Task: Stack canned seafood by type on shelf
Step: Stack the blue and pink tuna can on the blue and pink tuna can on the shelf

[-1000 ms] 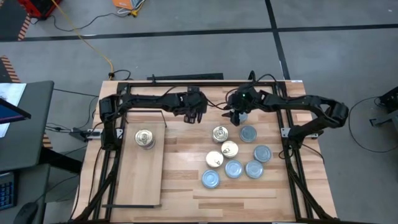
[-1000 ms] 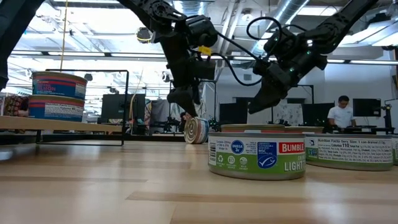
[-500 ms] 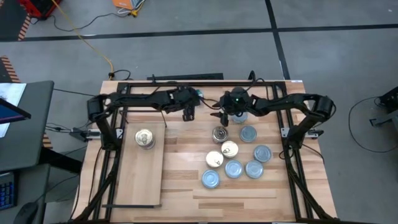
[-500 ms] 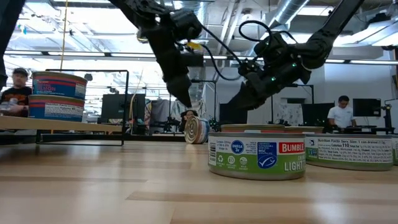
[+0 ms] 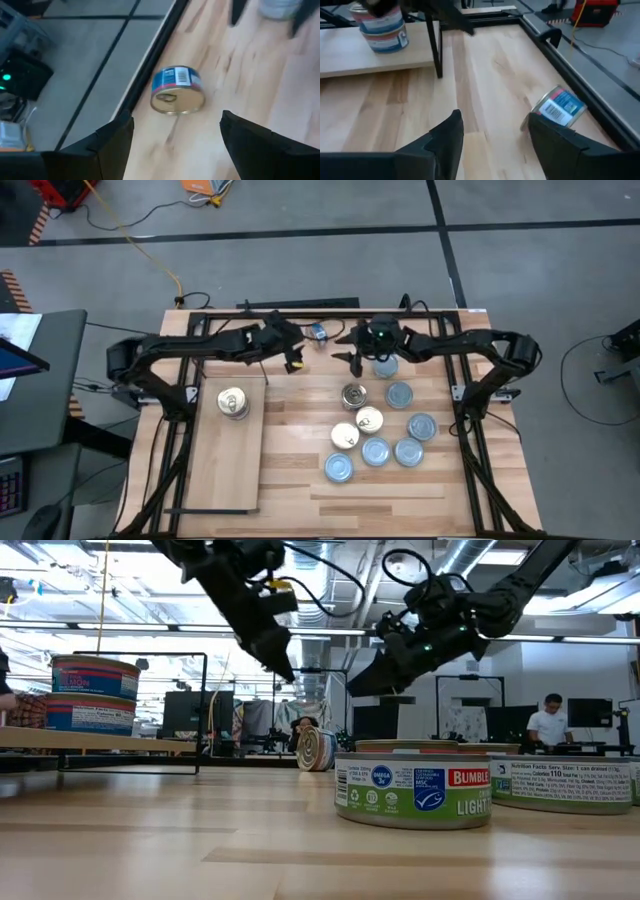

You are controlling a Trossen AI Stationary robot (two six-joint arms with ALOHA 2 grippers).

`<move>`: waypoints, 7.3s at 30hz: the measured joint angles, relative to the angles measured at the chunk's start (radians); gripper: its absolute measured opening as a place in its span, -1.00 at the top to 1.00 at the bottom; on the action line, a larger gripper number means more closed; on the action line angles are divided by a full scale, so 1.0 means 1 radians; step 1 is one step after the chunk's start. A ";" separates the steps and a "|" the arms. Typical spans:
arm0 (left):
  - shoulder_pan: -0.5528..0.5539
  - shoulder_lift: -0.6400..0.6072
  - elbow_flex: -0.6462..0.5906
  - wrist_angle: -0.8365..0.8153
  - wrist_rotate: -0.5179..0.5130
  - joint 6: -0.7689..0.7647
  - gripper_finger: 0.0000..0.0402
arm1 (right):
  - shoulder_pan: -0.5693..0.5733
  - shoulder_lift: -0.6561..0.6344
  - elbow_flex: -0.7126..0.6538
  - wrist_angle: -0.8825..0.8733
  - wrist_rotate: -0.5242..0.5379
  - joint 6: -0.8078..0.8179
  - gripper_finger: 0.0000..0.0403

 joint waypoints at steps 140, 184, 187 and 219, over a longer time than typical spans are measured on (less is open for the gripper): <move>-0.231 -0.212 -0.213 0.158 -0.021 -0.168 -0.41 | -0.029 0.518 0.623 -0.311 0.335 0.254 -0.84; -0.230 -0.212 -0.213 0.094 0.046 -0.172 -0.41 | 0.026 0.422 0.623 -0.809 0.091 -0.056 -0.03; -0.229 -0.205 -0.213 0.096 0.056 -0.203 -0.41 | 0.049 0.376 0.621 -0.852 0.053 -0.087 -0.03; -0.228 -0.151 -0.213 0.186 0.137 -0.206 0.07 | 0.249 0.188 0.622 -0.831 0.131 -0.153 -0.17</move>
